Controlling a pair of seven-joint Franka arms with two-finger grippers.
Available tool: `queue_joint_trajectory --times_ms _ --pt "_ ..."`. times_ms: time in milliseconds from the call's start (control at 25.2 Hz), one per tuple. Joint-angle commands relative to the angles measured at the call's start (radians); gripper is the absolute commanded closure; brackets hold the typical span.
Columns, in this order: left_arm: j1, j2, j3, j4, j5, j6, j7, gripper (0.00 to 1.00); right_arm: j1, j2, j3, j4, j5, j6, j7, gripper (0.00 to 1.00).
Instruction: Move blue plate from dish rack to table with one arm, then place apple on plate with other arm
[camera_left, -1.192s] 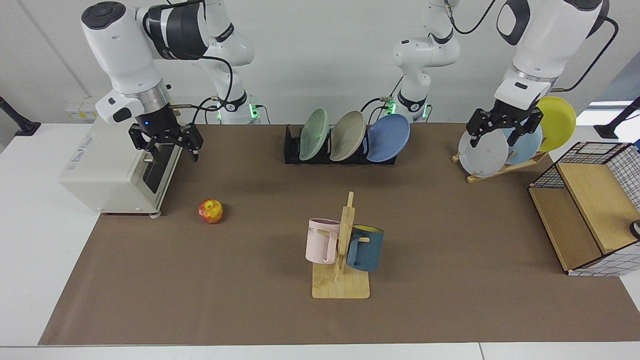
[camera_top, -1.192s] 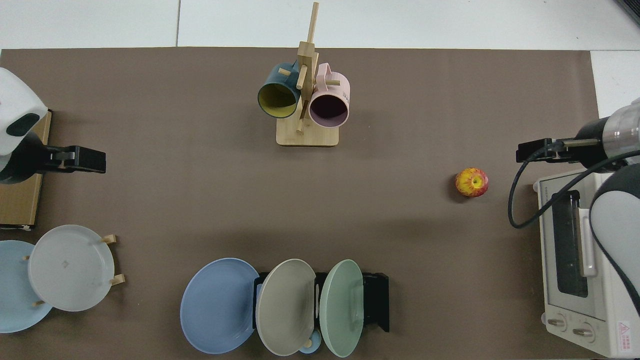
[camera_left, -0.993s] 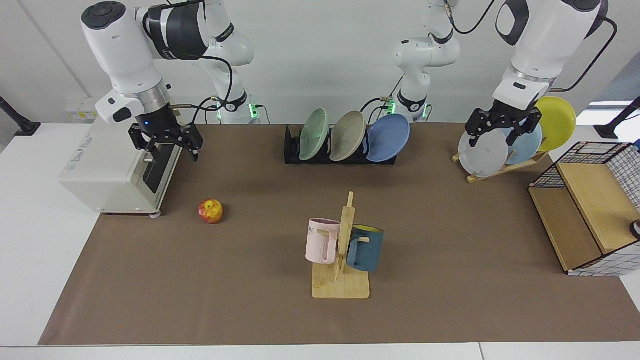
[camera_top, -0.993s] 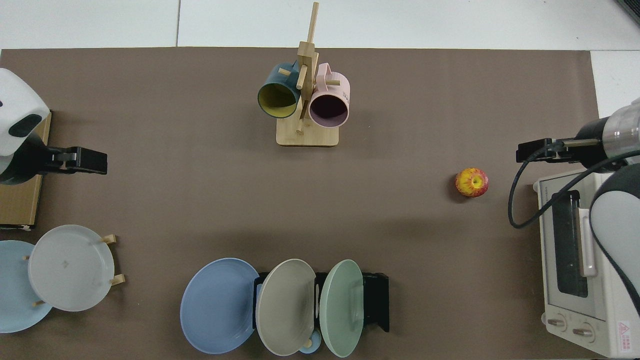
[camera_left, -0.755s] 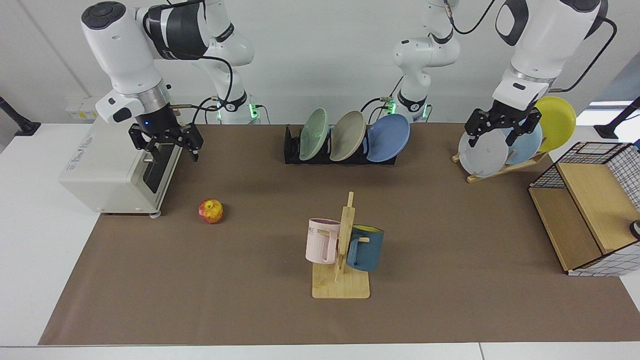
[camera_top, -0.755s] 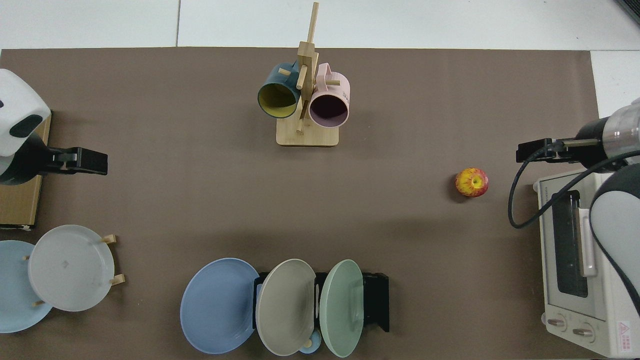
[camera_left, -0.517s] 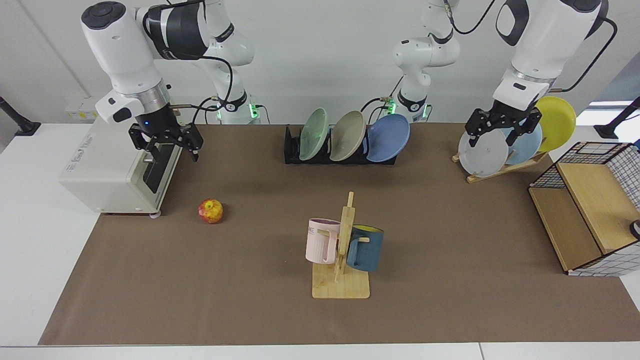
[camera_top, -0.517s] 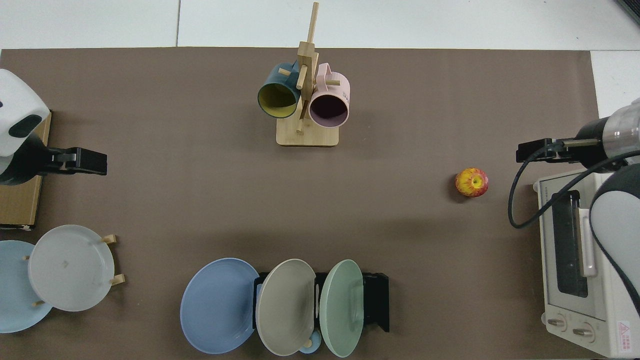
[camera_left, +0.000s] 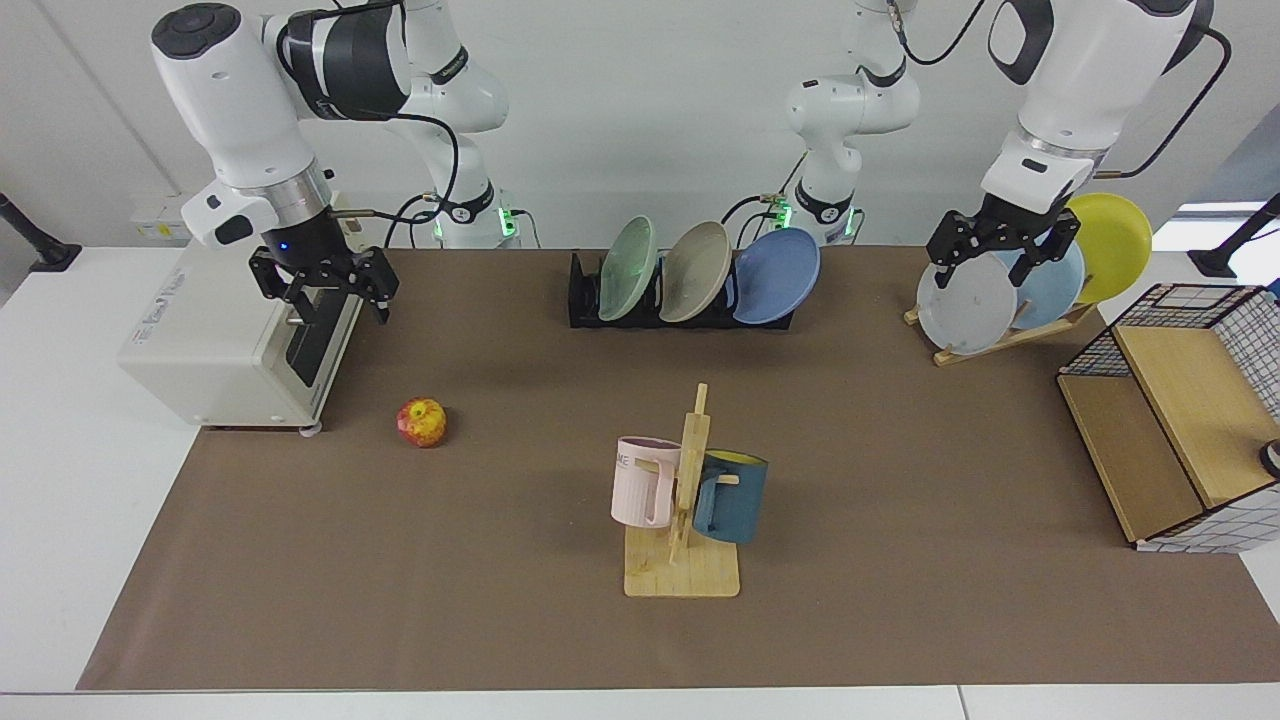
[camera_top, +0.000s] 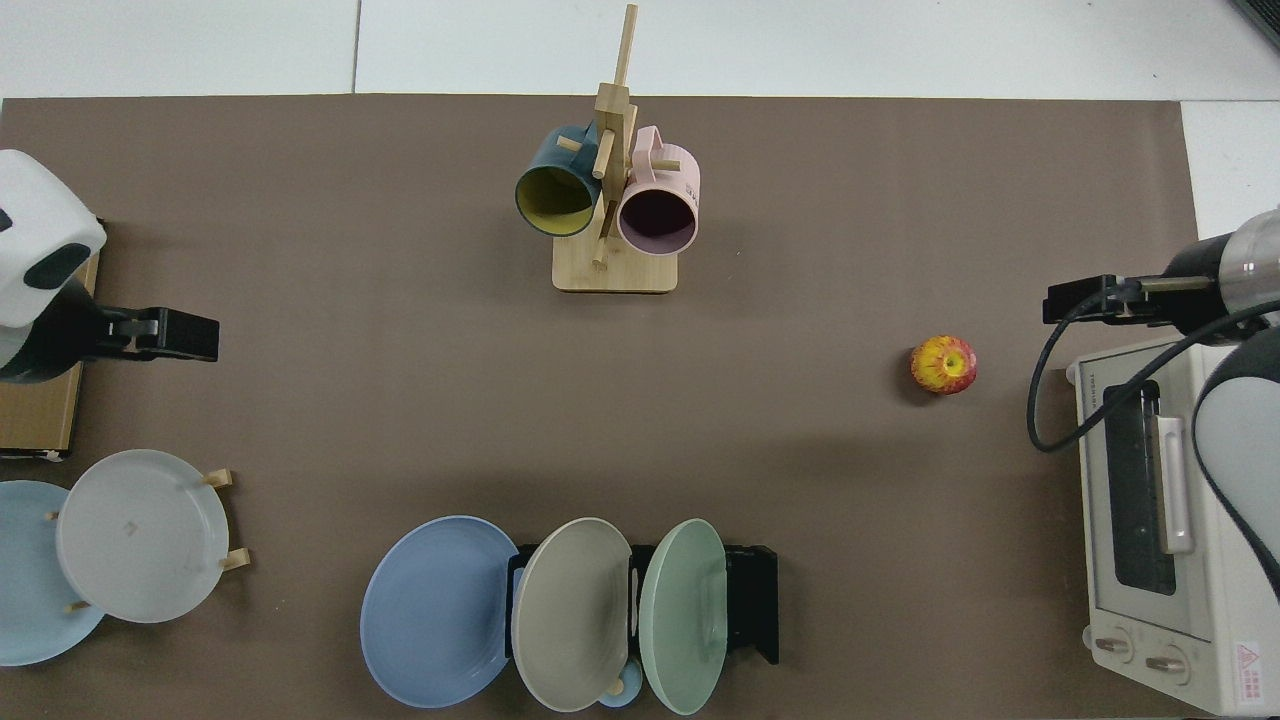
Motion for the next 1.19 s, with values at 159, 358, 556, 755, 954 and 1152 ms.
queue_joint_trajectory --times_ms 159,358,556,755,954,1152 --pt "-0.018 -0.214 -0.175 -0.337 0.192 0.053 -0.158 0.0 -0.01 0.058 0.01 0.034 -0.016 0.024 0.003 0.0" --pt "-0.019 -0.337 -0.281 -0.536 0.201 0.116 -0.213 0.0 -0.007 0.11 0.01 0.04 -0.02 0.026 0.003 0.0" --pt "-0.055 -0.414 -0.284 -0.645 0.201 0.133 -0.218 0.0 0.002 0.182 0.011 0.077 -0.022 0.032 0.006 0.0" --pt "-0.068 -0.414 -0.336 -0.707 0.201 0.171 -0.297 0.0 0.029 0.235 0.013 0.072 -0.025 0.121 0.013 0.0" --pt "-0.073 -0.417 -0.344 -0.722 0.186 0.185 -0.339 0.0 0.029 0.292 0.013 0.072 -0.037 0.136 0.013 0.0" --pt "-0.073 -0.417 -0.342 -0.756 0.144 0.197 -0.33 0.0 0.028 0.328 0.013 0.059 -0.048 0.155 0.013 0.0"
